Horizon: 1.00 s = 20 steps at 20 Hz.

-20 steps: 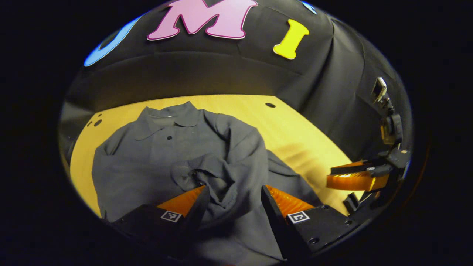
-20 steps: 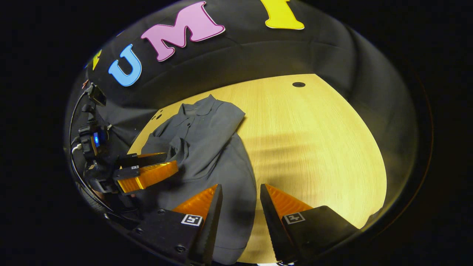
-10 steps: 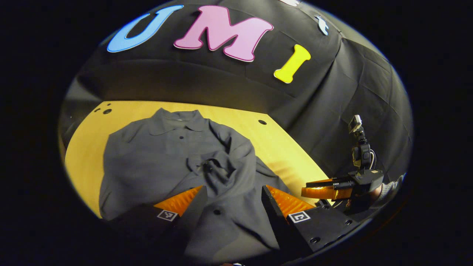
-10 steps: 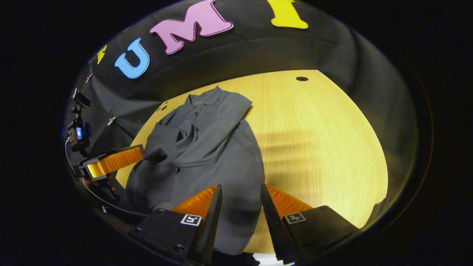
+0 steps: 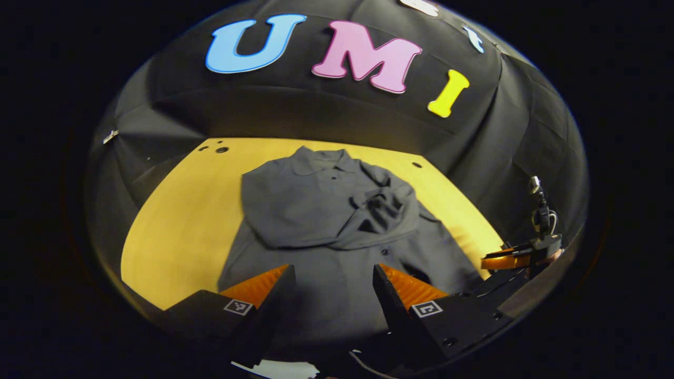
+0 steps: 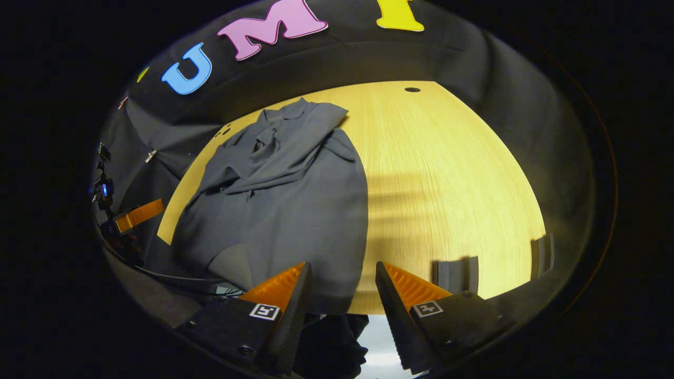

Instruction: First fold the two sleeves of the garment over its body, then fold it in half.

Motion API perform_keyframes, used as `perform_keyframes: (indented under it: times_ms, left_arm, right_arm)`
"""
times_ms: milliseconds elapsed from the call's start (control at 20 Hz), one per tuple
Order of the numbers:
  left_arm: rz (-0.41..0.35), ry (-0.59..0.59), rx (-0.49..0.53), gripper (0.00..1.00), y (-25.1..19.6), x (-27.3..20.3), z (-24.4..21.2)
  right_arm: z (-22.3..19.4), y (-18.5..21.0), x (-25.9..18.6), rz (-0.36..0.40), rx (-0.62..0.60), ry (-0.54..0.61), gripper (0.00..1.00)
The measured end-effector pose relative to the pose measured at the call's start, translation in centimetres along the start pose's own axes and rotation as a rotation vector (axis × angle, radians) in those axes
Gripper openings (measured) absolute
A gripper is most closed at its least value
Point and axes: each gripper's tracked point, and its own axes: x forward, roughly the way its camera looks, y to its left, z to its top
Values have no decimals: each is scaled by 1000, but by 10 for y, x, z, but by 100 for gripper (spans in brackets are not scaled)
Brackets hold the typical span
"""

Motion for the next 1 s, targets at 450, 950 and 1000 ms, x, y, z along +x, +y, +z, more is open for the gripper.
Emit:
perform_keyframes:
  times_ms: [450,950,1000]
  left_arm:
    - [140,131,-8,94,80,-31,-74]
    - [194,293,-23,95,111,-10,-129]
    - [193,307,-9,95,110,-7,-131]
  right_arm:
    - [-28,3,10,-51,28,42,76]
    - [-34,14,38,-98,-44,83,76]
    - [-36,13,38,-119,-75,89,76]
